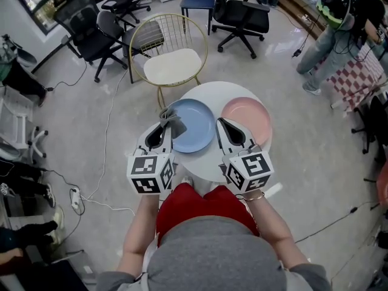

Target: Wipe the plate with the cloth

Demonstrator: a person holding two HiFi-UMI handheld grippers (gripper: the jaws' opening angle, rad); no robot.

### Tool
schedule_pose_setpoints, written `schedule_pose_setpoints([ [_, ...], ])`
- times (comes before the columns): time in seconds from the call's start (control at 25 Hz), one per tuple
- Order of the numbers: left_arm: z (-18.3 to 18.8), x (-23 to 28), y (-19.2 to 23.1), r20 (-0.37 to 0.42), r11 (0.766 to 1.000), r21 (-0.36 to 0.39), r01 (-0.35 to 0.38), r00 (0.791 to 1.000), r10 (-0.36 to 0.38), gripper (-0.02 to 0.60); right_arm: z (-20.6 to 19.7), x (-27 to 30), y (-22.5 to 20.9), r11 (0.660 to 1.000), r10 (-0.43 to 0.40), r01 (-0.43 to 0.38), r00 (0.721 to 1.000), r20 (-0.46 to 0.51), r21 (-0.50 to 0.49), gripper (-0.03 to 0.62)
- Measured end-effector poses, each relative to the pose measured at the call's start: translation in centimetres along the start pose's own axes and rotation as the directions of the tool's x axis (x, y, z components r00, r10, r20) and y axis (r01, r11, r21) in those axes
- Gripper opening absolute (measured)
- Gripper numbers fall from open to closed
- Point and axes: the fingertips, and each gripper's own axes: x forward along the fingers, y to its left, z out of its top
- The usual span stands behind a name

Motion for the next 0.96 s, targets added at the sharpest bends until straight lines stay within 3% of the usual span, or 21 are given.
schedule_pose_setpoints([
  [0.96, 1.2, -2.2, -1.8, 0.065, 1.000, 0.000, -0.019, 0.998, 0.019, 0.034, 1.0, -1.7, 0.4, 0.999, 0.037, -0.036, 0.999, 0.039, -0.019, 0.028],
])
